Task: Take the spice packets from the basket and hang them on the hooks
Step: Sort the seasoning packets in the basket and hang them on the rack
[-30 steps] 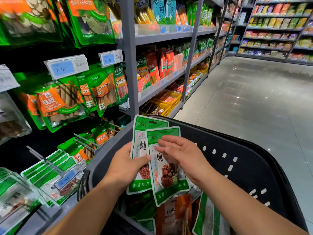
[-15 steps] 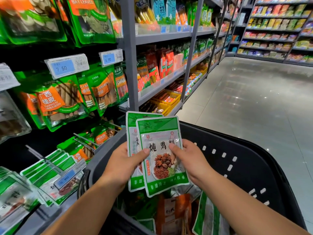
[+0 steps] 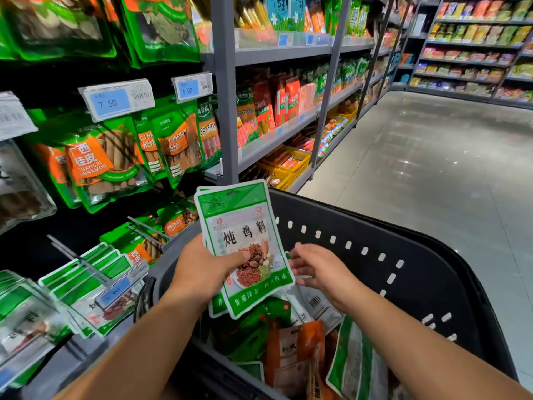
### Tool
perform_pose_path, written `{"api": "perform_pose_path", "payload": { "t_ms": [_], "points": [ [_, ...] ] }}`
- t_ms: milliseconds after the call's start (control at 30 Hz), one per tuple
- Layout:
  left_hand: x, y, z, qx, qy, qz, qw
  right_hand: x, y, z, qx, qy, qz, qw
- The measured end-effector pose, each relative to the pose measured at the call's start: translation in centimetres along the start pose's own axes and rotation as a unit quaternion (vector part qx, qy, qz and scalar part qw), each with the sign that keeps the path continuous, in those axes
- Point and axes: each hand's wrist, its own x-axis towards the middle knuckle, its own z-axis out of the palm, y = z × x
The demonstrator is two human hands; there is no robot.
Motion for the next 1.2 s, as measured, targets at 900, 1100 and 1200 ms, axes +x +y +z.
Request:
{"api": "perform_pose_path", "payload": {
  "t_ms": [900, 1100, 1200],
  "points": [
    [0.9, -0.9, -1.2, 0.012, 0.065, 0.018, 0.998, 0.2, 0.6, -2.9, -0.388, -0.075, -0.014, 0.918],
    [1.0, -1.1, -1.0, 0.029, 0.066, 0.019, 0.997, -0.9, -3.3, -3.2, -0.202, 0.052, -0.032, 0.977],
    [1.2, -1.3, -0.8, 0.057, 0.046, 0.017, 0.997, -1.3, -4.3, -3.0, -0.004, 0.073, -0.023, 0.997]
  ]
}}
